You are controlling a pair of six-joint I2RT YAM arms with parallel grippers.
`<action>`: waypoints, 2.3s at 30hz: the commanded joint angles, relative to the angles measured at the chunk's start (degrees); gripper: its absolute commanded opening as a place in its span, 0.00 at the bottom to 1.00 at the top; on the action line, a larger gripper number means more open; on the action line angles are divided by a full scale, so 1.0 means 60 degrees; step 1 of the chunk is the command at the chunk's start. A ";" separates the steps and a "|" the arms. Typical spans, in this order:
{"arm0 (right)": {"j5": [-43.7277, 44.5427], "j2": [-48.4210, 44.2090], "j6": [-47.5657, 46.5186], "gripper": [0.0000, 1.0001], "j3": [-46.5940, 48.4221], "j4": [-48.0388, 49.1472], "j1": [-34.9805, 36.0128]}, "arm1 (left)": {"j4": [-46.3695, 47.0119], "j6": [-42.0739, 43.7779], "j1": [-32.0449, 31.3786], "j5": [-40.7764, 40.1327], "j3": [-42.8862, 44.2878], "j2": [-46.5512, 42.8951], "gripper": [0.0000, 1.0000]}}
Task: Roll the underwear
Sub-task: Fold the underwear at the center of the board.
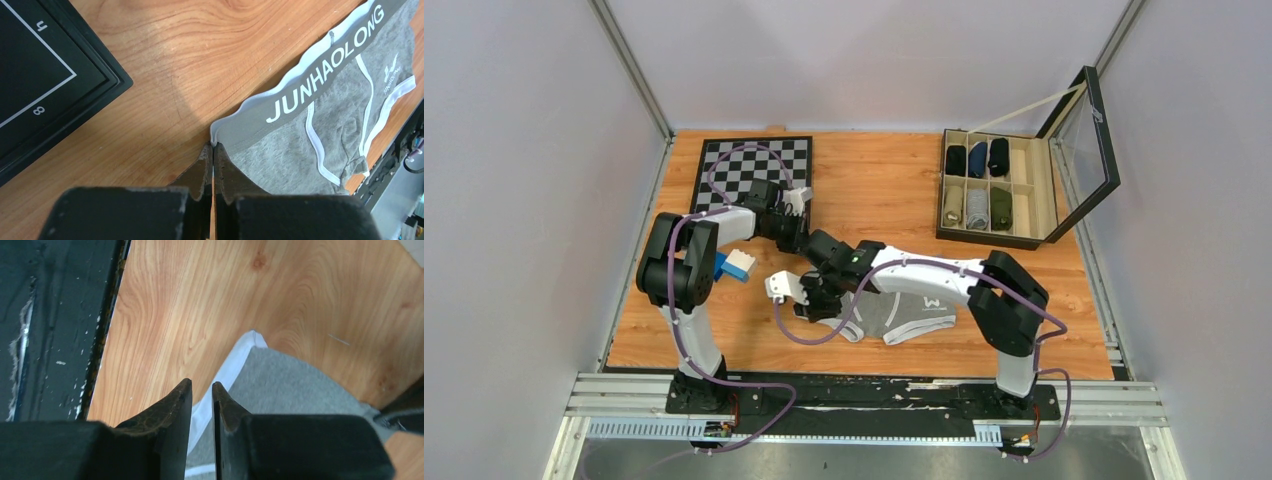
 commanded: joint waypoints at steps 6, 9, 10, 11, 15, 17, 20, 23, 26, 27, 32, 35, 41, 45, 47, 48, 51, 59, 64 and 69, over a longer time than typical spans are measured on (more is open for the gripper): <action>0.0760 0.0971 0.0209 0.18 0.0334 0.1135 0.0662 | 0.0201 0.0057 0.0058 0.0394 0.0115 -0.0031 0.00; 0.1013 0.1035 0.0131 0.19 0.0253 0.1360 0.0662 | 0.0225 0.0045 0.0060 0.0420 0.0066 -0.0031 0.00; 0.1107 0.1042 0.0086 0.19 0.0265 0.1382 0.0663 | 0.0233 0.0045 0.0063 0.0418 0.0055 -0.0025 0.00; 0.1183 0.1056 0.0041 0.19 0.0261 0.1423 0.0659 | 0.0257 0.0031 0.0052 0.0423 0.0056 -0.0024 0.00; 0.1254 0.1197 -0.0079 0.20 0.0314 0.1517 0.0659 | 0.0258 0.0002 0.0063 0.0438 0.0028 0.0041 0.00; 0.1230 0.1312 -0.0089 0.20 0.0324 0.1601 0.0662 | 0.0256 0.0001 0.0053 0.0454 0.0027 0.0049 0.00; 0.1323 0.1528 -0.0044 0.20 0.0370 0.1757 0.0661 | 0.0267 0.0001 0.0063 0.0476 -0.0002 0.0049 0.00; 0.1539 0.1843 0.0095 0.19 0.0459 0.1912 0.0639 | 0.0235 0.0015 0.0063 0.0507 -0.0017 0.0080 0.00; 0.1723 0.1931 0.0176 0.19 0.0414 0.2136 0.0641 | 0.0207 0.0039 0.0063 0.0534 -0.0019 0.0106 0.00; 0.1734 0.1924 0.0192 0.19 0.0417 0.2133 0.0645 | 0.0201 0.0032 0.0061 0.0542 -0.0021 0.0119 0.00; 0.1459 0.1459 0.0177 0.17 0.0474 0.1734 0.0646 | 0.0184 0.0030 0.0063 0.0620 0.0005 0.0166 0.00; 0.1358 0.1229 0.0128 0.16 0.0608 0.1419 0.0642 | 0.0179 0.0030 0.0063 0.0658 0.0028 0.0215 0.00; 0.1460 0.1130 0.0079 0.14 0.0734 0.1358 0.0649 | 0.0132 0.0058 0.0063 0.0682 0.0052 0.0280 0.00; 0.1449 0.1125 0.0167 0.13 0.0859 0.1321 0.0662 | 0.0130 0.0060 0.0063 0.0687 0.0052 0.0269 0.00; 0.1606 0.1163 0.0124 0.13 0.0894 0.1360 0.0663 | 0.0146 0.0060 0.0059 0.0687 0.0042 0.0291 0.00; 0.1709 0.1209 0.0055 0.13 0.0892 0.1395 0.0663 | 0.0142 0.0049 0.0063 0.0700 0.0043 0.0301 0.00; 0.1877 0.1368 -0.0094 0.13 0.0838 0.1490 0.0638 | 0.0150 0.0019 0.0057 0.0716 0.0078 0.0310 0.00; 0.1982 0.1848 -0.0205 0.11 0.0484 0.1873 0.0635 | -0.0674 0.0394 0.0060 0.0227 0.0569 0.0408 0.00; 0.1636 0.2165 -0.0044 0.12 0.0509 0.2032 0.0543 | -0.0630 0.0397 0.0063 0.0043 0.0514 0.0265 0.00; 0.1489 0.2516 0.0220 0.14 0.0689 0.2139 0.0459 | -0.0688 0.0382 0.0060 0.0028 0.0488 0.0193 0.00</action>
